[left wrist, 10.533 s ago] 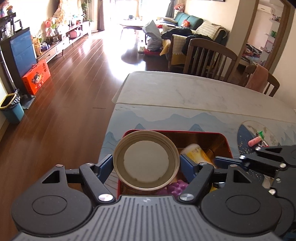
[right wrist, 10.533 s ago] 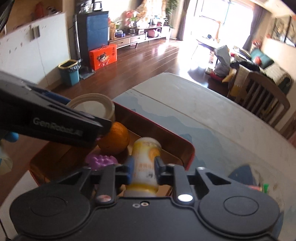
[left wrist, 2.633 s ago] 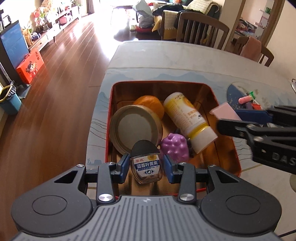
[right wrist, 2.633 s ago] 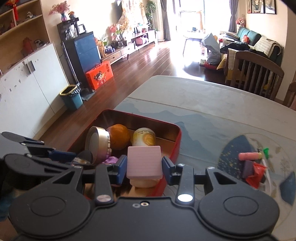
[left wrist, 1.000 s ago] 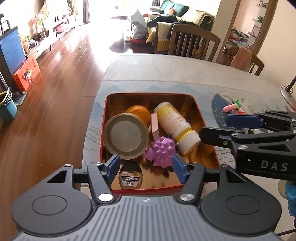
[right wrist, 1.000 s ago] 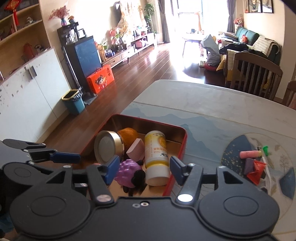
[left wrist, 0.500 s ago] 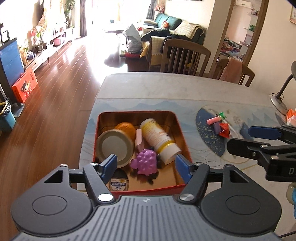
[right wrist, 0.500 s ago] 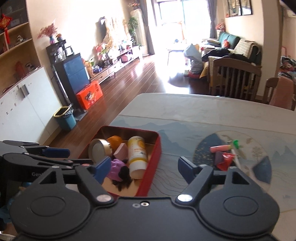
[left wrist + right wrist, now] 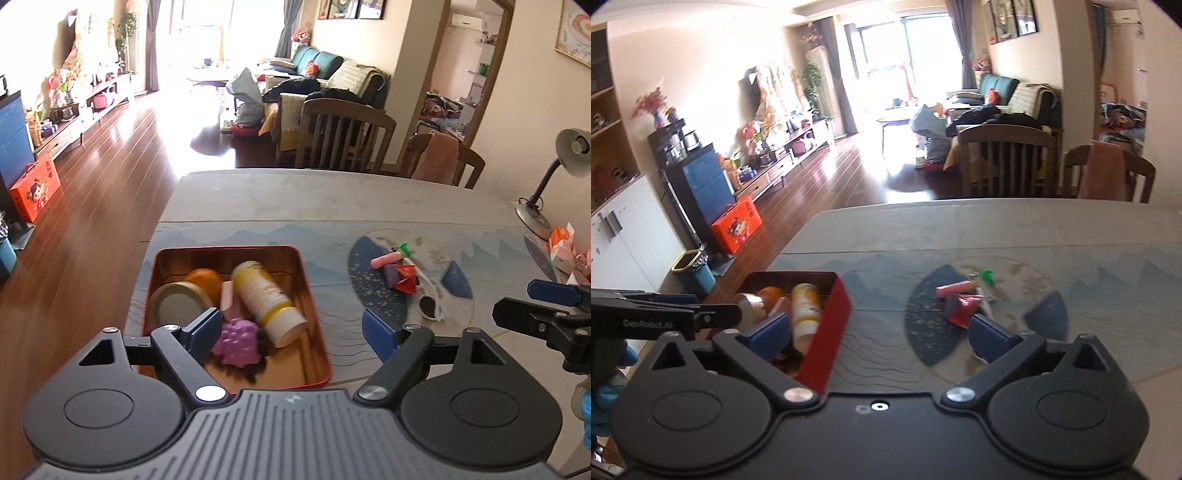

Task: Organize rigid objects
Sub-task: 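Lift both tools out of the tin and back over the mat, then grasp the red snack packet with the left tool while the right tool grasps the white sunglasses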

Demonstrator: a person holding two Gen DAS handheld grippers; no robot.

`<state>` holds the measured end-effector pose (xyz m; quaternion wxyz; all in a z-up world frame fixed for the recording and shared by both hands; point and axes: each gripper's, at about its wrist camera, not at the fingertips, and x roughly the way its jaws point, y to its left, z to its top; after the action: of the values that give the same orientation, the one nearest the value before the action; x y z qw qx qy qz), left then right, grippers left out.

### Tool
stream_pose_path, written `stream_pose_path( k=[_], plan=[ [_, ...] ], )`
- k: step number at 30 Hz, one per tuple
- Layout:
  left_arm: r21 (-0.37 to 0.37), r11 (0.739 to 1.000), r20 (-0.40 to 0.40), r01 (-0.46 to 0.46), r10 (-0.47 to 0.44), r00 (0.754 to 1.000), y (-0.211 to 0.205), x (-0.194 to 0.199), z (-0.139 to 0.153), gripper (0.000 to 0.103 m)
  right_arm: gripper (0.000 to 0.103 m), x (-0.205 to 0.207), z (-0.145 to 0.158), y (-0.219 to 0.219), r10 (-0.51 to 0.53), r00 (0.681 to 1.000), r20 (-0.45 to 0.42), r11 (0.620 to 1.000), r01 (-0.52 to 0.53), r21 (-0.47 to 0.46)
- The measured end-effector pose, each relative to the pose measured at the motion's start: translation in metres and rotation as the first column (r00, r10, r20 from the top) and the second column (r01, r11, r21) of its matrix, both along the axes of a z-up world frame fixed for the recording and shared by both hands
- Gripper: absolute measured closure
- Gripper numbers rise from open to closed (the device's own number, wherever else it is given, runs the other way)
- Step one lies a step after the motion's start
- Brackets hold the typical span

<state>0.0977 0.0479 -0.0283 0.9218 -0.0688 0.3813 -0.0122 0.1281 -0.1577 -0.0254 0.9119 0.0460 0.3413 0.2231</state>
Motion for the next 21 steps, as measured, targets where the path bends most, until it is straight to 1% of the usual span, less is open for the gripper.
stream_pose_path(
  k=[5,9,11,16,21],
  plan=[
    [0.011,1.0,-0.006,0.025,-0.024,1.0,-0.027,0.006,-0.004,0.02,0.0,0.002,-0.014,-0.033,-0.039,0.999,-0.027,0.999,0.039,0.012],
    [0.017,0.999,-0.014,0.037,-0.037,0.999,-0.047,0.013,-0.008,0.02,0.0,0.007,-0.024,-0.055,-0.05,0.998,-0.045,0.999,0.051,0.011],
    [0.009,0.999,-0.016,0.042,-0.042,0.999,-0.057,0.017,-0.011,0.02,0.0,0.011,-0.029,-0.065,-0.051,0.998,-0.048,0.999,0.052,0.006],
    [0.005,0.999,-0.03,0.044,-0.044,0.999,-0.084,0.031,-0.02,0.02,0.0,0.021,-0.043,-0.084,-0.026,0.997,-0.069,1.0,0.026,-0.009],
    [0.008,0.999,-0.053,0.04,-0.04,0.998,-0.112,0.053,-0.035,0.02,0.002,0.033,-0.06,-0.097,0.027,0.996,-0.085,0.999,-0.031,-0.041]
  ],
)
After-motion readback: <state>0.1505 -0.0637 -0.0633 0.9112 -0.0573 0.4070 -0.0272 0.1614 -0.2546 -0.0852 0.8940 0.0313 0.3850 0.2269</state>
